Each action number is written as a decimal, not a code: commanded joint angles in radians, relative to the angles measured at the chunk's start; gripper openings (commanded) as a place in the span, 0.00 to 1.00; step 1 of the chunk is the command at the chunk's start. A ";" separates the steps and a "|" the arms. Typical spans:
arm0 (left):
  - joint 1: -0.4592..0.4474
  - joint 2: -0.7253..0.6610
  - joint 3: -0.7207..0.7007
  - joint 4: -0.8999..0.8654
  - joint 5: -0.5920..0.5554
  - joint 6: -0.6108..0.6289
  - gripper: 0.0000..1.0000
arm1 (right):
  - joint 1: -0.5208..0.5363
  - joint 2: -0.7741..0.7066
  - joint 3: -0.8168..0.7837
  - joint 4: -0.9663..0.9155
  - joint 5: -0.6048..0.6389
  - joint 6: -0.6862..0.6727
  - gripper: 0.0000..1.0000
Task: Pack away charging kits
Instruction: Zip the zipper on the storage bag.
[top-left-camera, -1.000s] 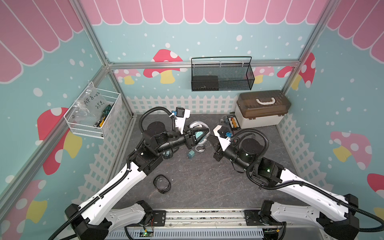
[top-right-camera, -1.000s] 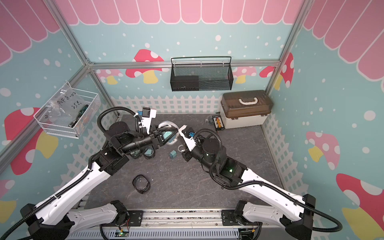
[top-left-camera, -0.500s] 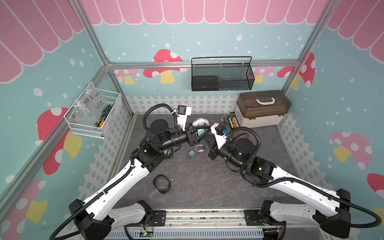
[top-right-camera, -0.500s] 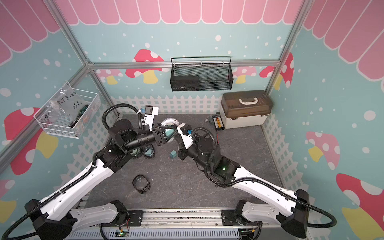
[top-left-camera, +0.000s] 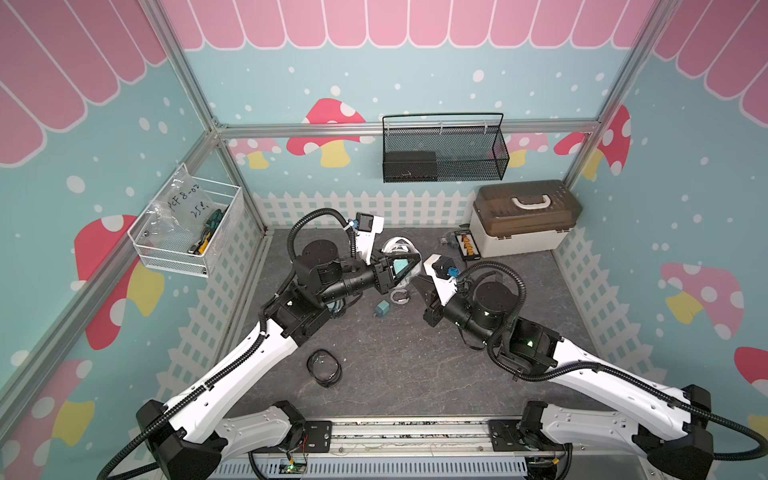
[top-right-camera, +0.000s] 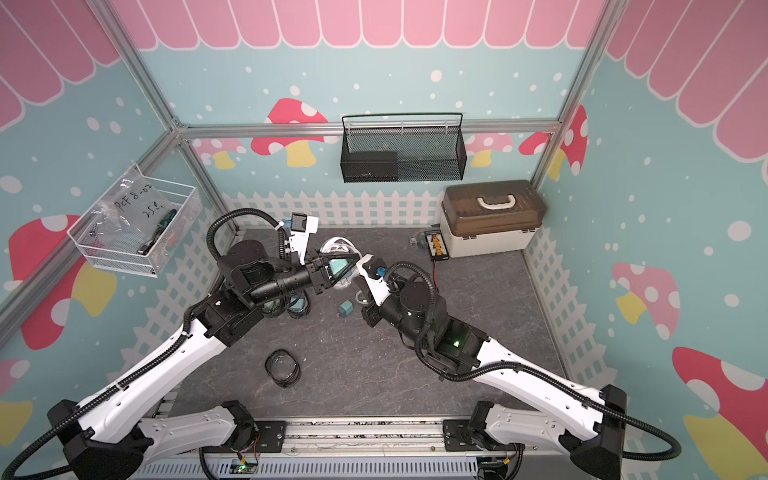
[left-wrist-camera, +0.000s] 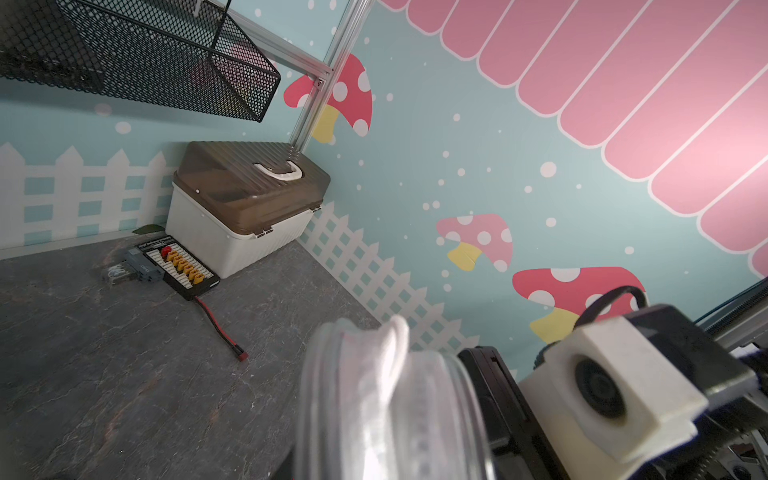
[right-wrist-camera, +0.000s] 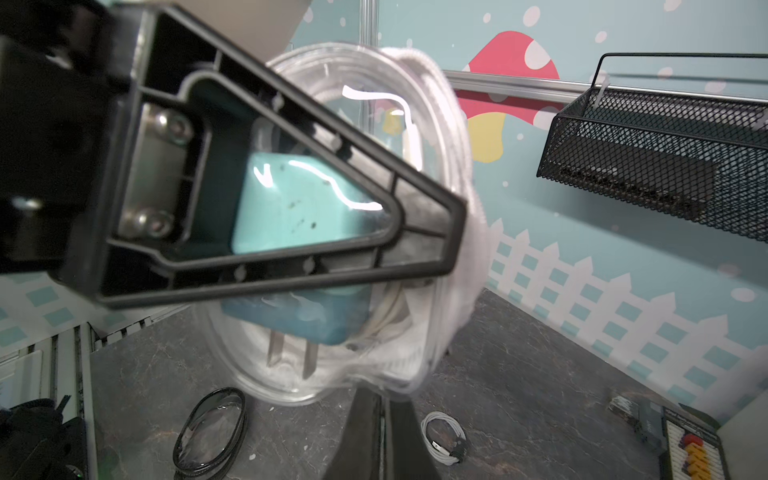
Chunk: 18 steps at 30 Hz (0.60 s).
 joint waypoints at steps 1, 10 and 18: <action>-0.005 -0.032 -0.020 -0.090 0.048 0.032 0.00 | -0.029 -0.035 0.012 0.024 0.060 -0.058 0.00; -0.005 -0.046 -0.036 -0.153 0.081 0.065 0.00 | -0.074 -0.005 0.072 0.014 0.054 -0.129 0.00; -0.005 -0.036 -0.062 -0.187 0.057 0.087 0.00 | -0.087 -0.026 0.099 0.001 0.014 -0.192 0.00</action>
